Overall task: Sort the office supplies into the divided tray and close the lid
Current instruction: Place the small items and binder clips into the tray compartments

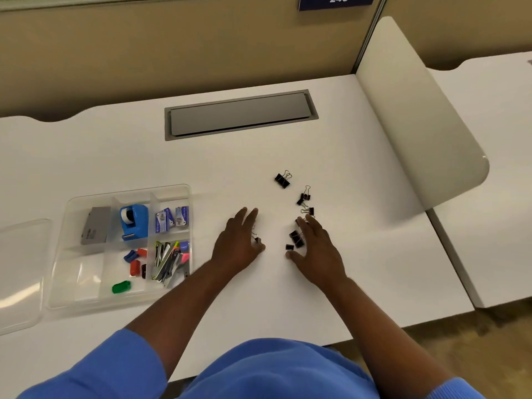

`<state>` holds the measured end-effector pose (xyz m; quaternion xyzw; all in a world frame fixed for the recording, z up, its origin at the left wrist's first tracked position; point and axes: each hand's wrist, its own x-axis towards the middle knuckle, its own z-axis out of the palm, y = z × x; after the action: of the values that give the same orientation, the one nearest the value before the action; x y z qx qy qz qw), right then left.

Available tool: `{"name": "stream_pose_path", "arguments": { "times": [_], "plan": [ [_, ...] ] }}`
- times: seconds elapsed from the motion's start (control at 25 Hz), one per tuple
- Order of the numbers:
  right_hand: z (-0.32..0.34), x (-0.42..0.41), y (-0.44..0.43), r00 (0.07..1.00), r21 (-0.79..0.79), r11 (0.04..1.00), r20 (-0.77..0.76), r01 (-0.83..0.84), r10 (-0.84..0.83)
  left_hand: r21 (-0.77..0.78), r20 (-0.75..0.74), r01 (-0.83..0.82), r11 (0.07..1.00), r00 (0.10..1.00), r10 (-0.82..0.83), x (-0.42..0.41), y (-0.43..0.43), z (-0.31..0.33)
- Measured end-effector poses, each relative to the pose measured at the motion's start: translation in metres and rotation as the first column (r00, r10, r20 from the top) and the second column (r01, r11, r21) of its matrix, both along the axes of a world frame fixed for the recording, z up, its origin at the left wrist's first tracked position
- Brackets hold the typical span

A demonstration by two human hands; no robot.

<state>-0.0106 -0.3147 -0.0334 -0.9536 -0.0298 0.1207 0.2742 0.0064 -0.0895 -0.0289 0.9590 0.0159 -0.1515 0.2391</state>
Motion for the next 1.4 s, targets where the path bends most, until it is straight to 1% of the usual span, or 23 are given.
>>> {"name": "stream_pose_path", "arguments": {
  "times": [0.16,0.32,0.52,0.8,1.0,1.28,1.4],
  "plan": [
    [-0.001,0.018,-0.005,0.998,-0.008,0.998,-0.022,-0.063,0.063,0.024,-0.008,0.009,1.000,1.000,-0.009,0.005,-0.011,-0.004],
    [0.000,0.023,-0.006,0.994,-0.027,0.993,-0.002,-0.112,0.112,-0.032,0.022,-0.035,0.999,0.999,0.035,0.006,-0.018,-0.004],
    [-0.004,0.022,-0.003,0.965,-0.086,0.961,-0.041,-0.263,0.260,-0.063,0.070,-0.038,0.997,0.997,0.043,0.002,-0.023,0.001],
    [0.004,0.020,0.015,0.961,-0.077,0.958,-0.006,-0.277,0.277,-0.072,0.062,-0.076,0.995,0.995,0.080,-0.010,-0.020,0.003],
    [0.011,0.019,0.021,0.962,-0.110,0.956,-0.023,-0.273,0.272,-0.029,0.013,-0.094,0.995,0.995,0.095,-0.016,-0.018,0.004],
    [0.012,0.018,0.026,0.974,-0.080,0.971,-0.056,-0.224,0.220,-0.115,0.021,-0.149,0.982,0.988,0.152,-0.030,-0.010,0.003],
    [0.014,0.019,0.029,0.969,-0.064,0.968,-0.067,-0.244,0.239,-0.099,0.026,-0.140,0.985,0.989,0.143,-0.034,-0.009,0.005]
  ]
}}
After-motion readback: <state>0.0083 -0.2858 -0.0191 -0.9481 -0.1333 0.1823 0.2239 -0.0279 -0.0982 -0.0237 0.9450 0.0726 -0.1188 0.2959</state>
